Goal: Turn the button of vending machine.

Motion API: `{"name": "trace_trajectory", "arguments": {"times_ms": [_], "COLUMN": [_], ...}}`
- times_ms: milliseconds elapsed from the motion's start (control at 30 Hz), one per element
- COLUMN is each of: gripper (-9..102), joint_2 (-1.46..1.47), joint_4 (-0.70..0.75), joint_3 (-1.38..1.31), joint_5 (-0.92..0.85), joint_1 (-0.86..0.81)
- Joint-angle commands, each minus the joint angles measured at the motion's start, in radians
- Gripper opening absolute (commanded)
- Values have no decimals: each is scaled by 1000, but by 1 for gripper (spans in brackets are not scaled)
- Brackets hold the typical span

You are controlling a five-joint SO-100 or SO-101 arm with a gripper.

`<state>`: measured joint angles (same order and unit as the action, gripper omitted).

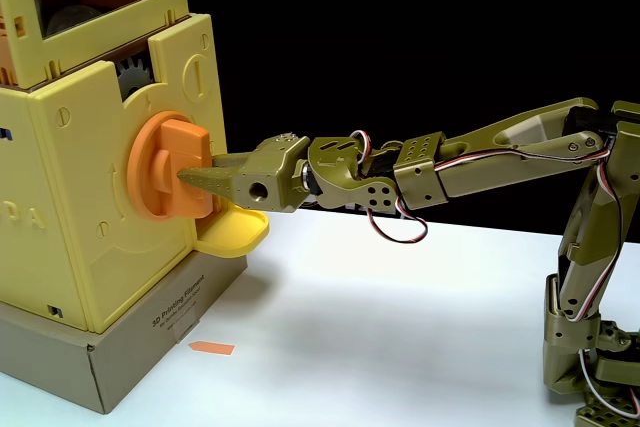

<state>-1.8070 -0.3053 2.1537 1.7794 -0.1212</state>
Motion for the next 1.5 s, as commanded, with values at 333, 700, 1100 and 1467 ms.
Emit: {"name": "trace_trajectory", "arguments": {"times_ms": [333, 700, 1100, 1467], "gripper": [26, 27, 48, 54], "joint_2": [-87, -500, -968, -653], "joint_4": [64, 270, 416, 173], "joint_3": [31, 278, 506, 472], "joint_5": [-150, -637, -2146, -2896], "joint_1": [26, -3, -49, -49]}}
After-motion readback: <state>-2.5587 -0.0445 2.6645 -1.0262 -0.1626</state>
